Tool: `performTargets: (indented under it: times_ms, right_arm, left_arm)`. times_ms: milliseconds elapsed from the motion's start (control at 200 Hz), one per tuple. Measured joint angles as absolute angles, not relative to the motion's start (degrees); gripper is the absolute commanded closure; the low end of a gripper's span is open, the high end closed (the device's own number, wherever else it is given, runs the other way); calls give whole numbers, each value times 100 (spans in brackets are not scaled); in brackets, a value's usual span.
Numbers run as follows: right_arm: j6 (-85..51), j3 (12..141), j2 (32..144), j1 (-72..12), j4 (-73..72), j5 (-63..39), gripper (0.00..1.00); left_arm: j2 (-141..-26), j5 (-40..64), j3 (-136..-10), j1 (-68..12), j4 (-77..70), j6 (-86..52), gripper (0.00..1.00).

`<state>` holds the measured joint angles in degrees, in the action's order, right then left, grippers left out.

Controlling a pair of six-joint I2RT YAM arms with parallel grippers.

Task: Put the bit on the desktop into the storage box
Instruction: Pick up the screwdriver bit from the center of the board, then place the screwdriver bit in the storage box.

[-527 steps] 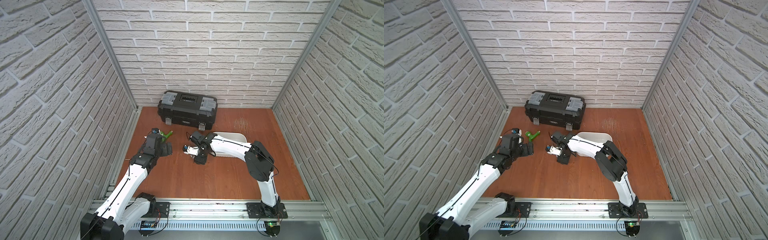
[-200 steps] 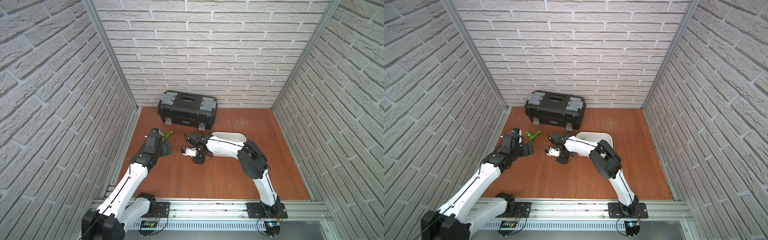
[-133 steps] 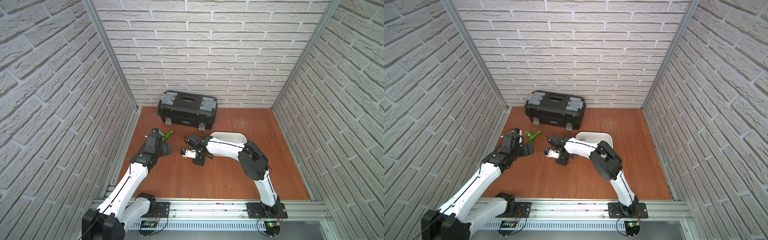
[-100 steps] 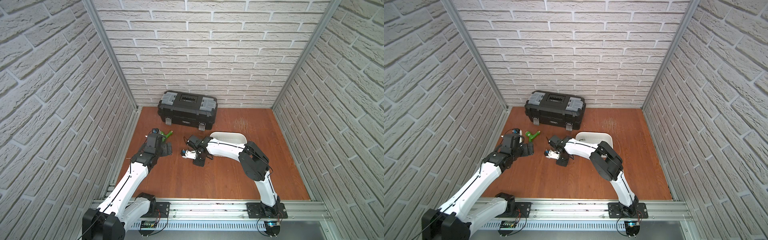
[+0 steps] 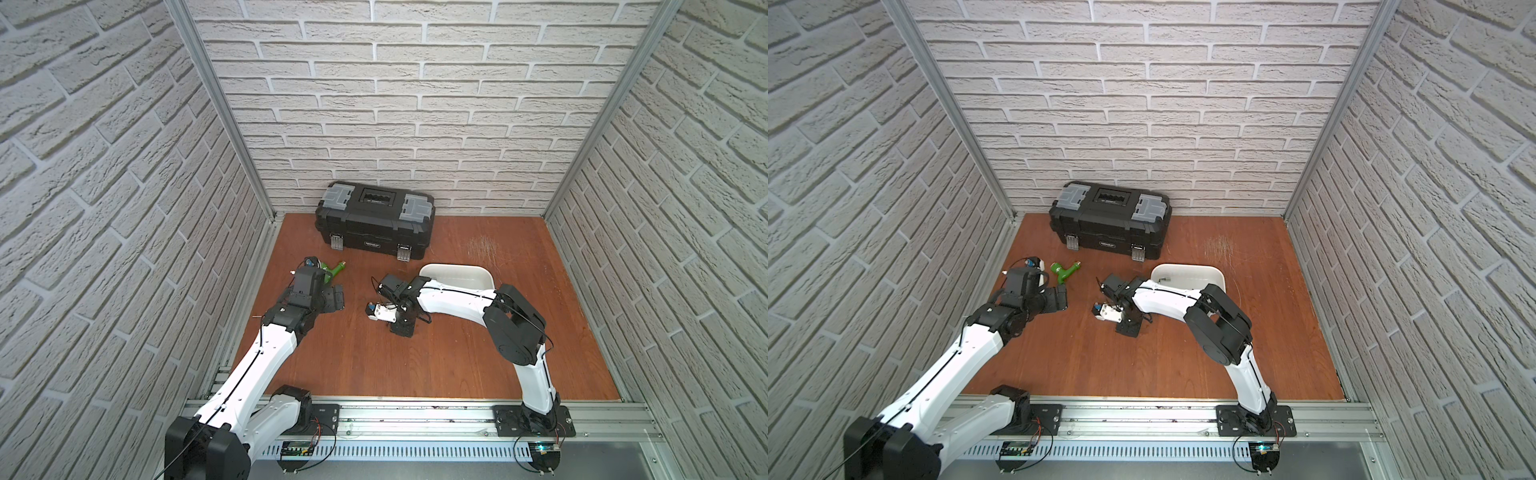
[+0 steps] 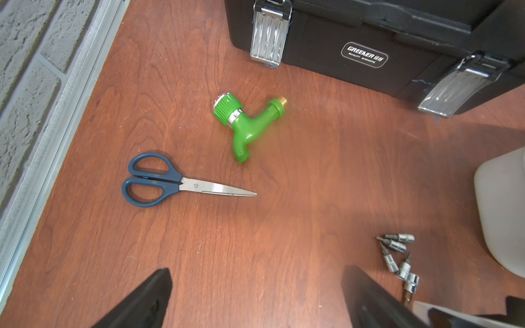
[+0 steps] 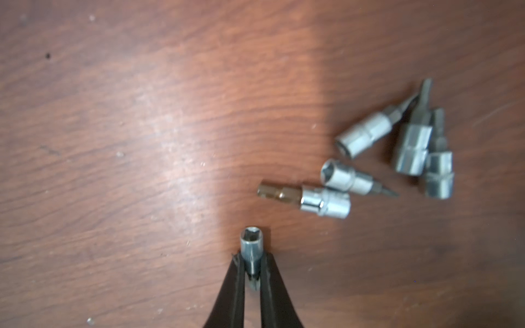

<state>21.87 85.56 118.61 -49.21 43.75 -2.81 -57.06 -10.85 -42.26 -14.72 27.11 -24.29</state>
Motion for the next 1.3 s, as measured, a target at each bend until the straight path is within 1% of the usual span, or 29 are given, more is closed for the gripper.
performTargets:
  times_ms: [215, 490, 595, 710, 975, 1120, 1300]
  right_arm:
    - [2104, 8357, 11535, -4923, 4475, -266, 97]
    - [1909, 8355, 10503, -4694, 4609, -257, 97]
    - [1859, 8370, 10127, -4357, 4661, -257, 97]
    - [1767, 8447, 9872, -3813, 4720, -259, 97]
    - [1367, 8527, 9782, -2652, 4840, -58, 97]
    - [1083, 8495, 9780, -2335, 4862, 113, 97]
    - [808, 8364, 9784, -2137, 4864, 259, 97]
  left_arm:
    - [-5719, -1057, -4226, -1472, 2714, -2429, 2]
    - [-5719, -1000, -4226, -1472, 2711, -2427, 2]
    - [-5745, -978, -4226, -1472, 2711, -2427, 2]
    - [-5787, -954, -4226, -1463, 2714, -2427, 2]
    - [-5798, -932, -4226, -1463, 2714, -2427, 2]
    - [-5800, -913, -4226, -1463, 2711, -2427, 2]
    - [-5800, -895, -4226, -1461, 2714, -2427, 2]
